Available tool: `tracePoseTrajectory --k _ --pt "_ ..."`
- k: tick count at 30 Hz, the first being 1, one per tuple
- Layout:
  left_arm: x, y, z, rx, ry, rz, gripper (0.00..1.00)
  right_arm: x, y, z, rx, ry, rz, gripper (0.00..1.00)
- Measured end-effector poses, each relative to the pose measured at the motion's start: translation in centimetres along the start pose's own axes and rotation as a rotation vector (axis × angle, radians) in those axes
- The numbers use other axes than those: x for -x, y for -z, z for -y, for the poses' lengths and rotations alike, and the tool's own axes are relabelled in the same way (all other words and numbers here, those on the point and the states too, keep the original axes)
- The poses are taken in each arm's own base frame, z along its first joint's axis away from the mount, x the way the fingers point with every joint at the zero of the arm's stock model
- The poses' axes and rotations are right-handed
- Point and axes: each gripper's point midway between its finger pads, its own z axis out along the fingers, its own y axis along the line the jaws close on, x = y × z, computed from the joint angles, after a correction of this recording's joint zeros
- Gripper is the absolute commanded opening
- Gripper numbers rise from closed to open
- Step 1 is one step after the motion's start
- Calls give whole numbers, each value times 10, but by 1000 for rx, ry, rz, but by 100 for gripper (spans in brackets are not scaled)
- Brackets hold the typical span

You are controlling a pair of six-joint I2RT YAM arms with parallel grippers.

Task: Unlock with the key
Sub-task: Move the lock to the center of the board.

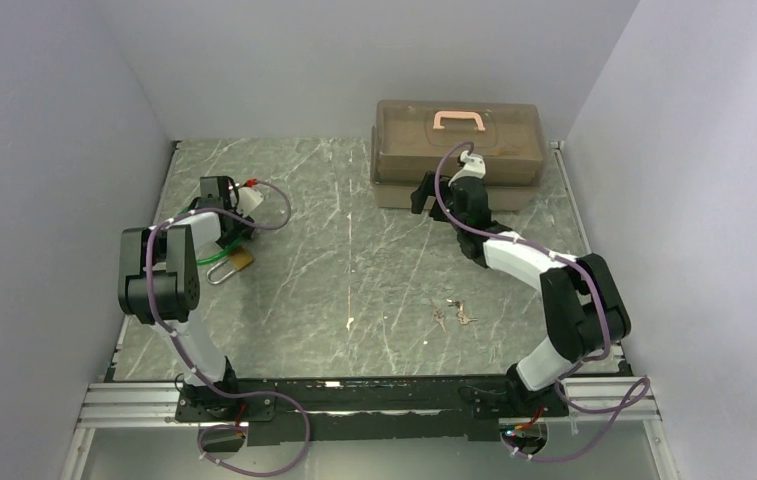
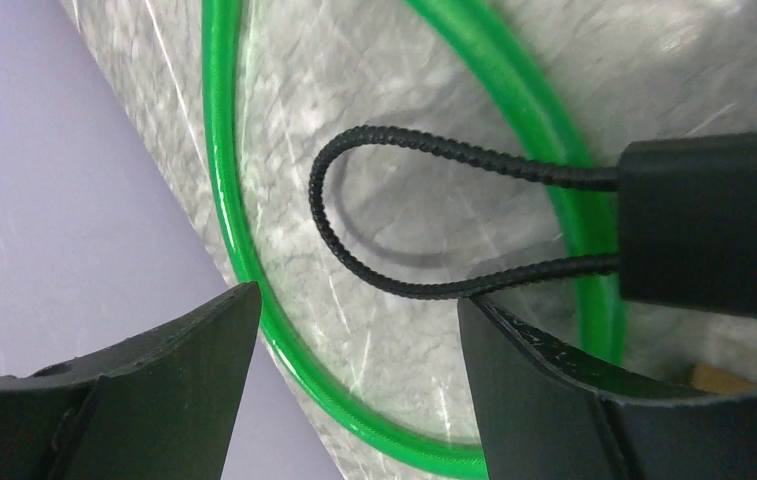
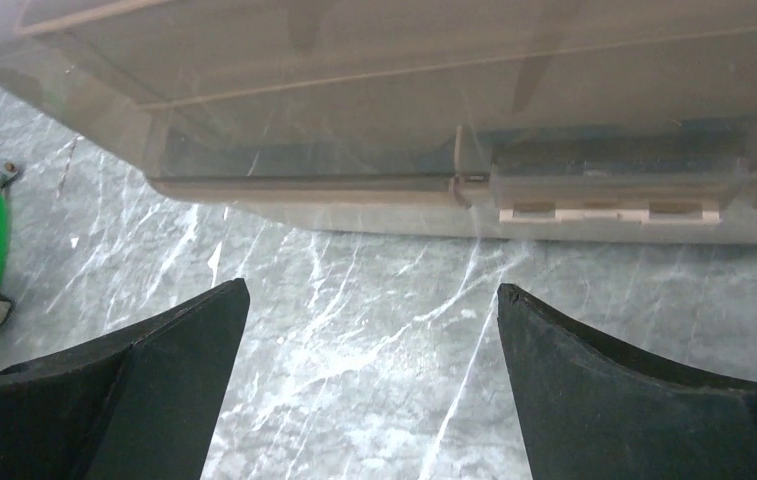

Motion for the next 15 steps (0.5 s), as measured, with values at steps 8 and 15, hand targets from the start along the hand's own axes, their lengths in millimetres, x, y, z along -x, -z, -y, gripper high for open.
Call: tracePoseTrajectory --k 8,15 --pt "12 -2 6 -5 -125 25 69 14 34 -24 68 3 55 96" --pt "15 4 21 -32 -262 39 64 27 57 -40 112 2 107 96"
